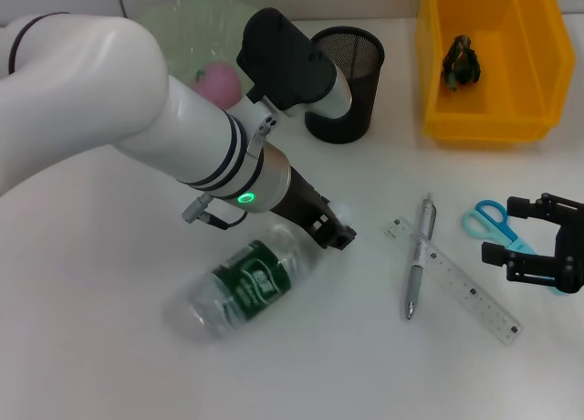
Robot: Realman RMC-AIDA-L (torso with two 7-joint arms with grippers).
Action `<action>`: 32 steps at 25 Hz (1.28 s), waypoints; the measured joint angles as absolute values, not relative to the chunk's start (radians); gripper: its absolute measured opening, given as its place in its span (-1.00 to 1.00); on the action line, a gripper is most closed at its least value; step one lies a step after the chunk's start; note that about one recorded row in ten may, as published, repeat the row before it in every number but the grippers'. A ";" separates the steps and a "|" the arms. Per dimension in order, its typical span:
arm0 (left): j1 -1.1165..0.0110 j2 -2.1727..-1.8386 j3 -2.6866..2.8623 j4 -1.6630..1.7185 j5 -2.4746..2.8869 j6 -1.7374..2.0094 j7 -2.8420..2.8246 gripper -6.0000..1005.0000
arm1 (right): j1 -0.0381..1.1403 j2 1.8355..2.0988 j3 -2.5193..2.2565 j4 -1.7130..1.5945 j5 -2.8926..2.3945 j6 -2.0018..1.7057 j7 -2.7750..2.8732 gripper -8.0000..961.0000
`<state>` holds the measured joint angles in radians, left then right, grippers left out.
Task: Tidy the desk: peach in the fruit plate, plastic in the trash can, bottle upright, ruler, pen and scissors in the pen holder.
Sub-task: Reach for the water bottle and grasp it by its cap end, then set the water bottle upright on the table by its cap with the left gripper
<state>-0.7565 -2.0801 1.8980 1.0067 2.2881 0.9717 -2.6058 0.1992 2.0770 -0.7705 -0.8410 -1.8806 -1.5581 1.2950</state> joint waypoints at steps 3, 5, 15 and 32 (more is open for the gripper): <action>-0.755 -2.080 1.898 1.023 2.295 0.987 -2.603 0.08 | 0.199 2.077 -0.769 -0.841 -1.881 -1.558 1.296 0.72; -0.743 -2.080 1.894 1.052 2.299 0.999 -2.592 -0.04 | 0.199 2.077 -0.769 -0.841 -1.881 -1.558 1.297 0.72; -0.527 -2.071 1.723 1.350 2.327 1.111 -2.431 -0.12 | 0.199 2.077 -0.768 -0.841 -1.881 -1.559 1.301 0.72; -0.180 -2.069 1.400 1.480 1.910 1.141 -1.951 -0.12 | 0.232 2.077 -0.774 -0.841 -1.881 -1.567 1.311 0.72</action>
<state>-0.1803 -2.0686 1.3998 1.4800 1.9104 1.1412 -1.9508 0.2315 2.0770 -0.7740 -0.8407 -1.8806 -1.5674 1.3106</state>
